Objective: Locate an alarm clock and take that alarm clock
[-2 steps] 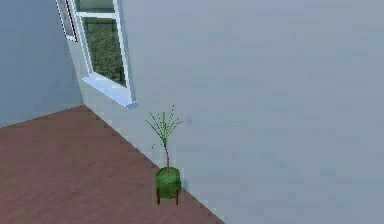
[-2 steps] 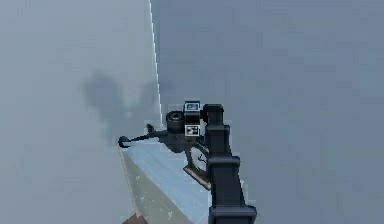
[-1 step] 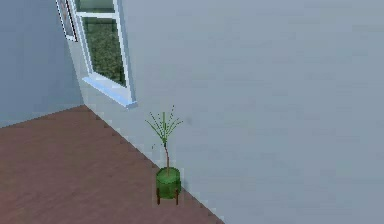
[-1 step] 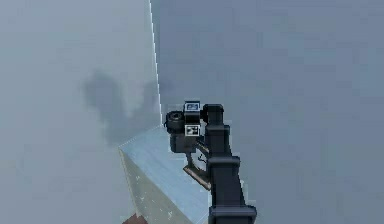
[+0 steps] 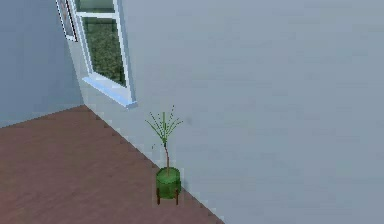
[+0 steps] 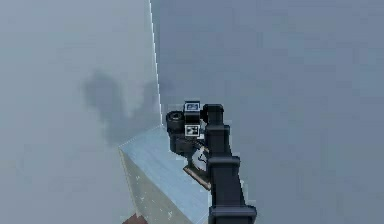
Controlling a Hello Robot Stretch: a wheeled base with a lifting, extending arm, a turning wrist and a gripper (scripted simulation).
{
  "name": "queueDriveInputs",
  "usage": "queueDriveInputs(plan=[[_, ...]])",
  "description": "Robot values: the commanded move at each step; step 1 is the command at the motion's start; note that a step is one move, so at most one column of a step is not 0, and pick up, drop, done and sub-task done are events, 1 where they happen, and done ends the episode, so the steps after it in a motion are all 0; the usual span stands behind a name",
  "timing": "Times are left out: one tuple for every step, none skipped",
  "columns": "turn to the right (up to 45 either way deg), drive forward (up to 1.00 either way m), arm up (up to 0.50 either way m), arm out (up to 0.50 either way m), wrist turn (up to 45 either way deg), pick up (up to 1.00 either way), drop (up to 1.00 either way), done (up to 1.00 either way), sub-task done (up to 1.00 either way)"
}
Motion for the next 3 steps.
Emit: queueDriveInputs(plan=[[0.0, 0.00, -0.30, 0.00, 0.0, 0.00, 0.00, 0.00, 0.00], [0.0, 0.00, 0.00, 0.00, 0.0, 1.00, 0.00, 0.00, 0.00], [0.0, 0.00, 0.10, 0.00, 0.0, 0.00, 0.00, 0.00, 0.00]])
